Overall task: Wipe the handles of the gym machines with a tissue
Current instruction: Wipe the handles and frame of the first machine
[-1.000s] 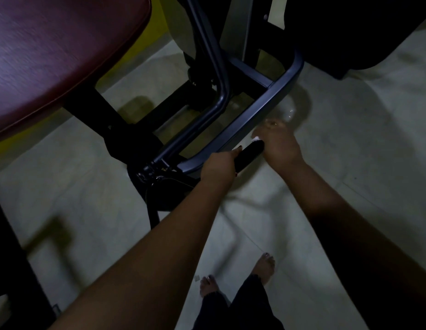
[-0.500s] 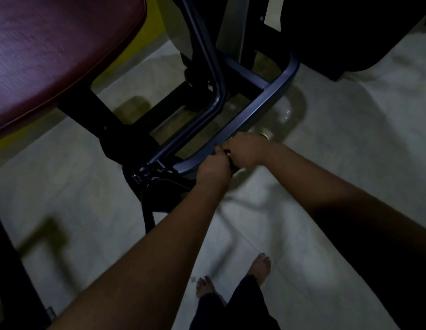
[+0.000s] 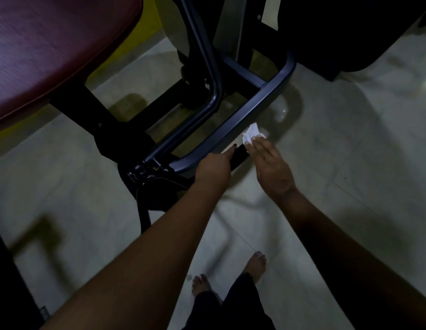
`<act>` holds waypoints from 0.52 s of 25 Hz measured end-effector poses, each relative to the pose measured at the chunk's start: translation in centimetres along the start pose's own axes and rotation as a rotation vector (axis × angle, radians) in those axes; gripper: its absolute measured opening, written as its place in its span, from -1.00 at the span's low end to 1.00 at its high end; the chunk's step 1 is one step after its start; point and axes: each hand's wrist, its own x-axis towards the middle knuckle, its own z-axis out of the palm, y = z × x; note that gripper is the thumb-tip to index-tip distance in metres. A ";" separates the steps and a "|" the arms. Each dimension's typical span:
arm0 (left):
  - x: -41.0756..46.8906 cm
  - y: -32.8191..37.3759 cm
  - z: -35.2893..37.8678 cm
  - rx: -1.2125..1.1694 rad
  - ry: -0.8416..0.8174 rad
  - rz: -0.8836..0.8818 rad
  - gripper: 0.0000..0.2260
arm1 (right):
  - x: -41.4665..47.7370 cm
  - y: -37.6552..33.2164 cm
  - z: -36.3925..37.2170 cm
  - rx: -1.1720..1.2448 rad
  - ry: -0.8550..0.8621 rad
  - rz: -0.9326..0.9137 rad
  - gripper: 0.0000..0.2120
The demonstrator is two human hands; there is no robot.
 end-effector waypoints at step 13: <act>0.9 -0.3 0.2 -0.014 -0.074 -0.027 -0.30 | 1.6 -4.3 0.3 0.317 0.241 0.693 -0.57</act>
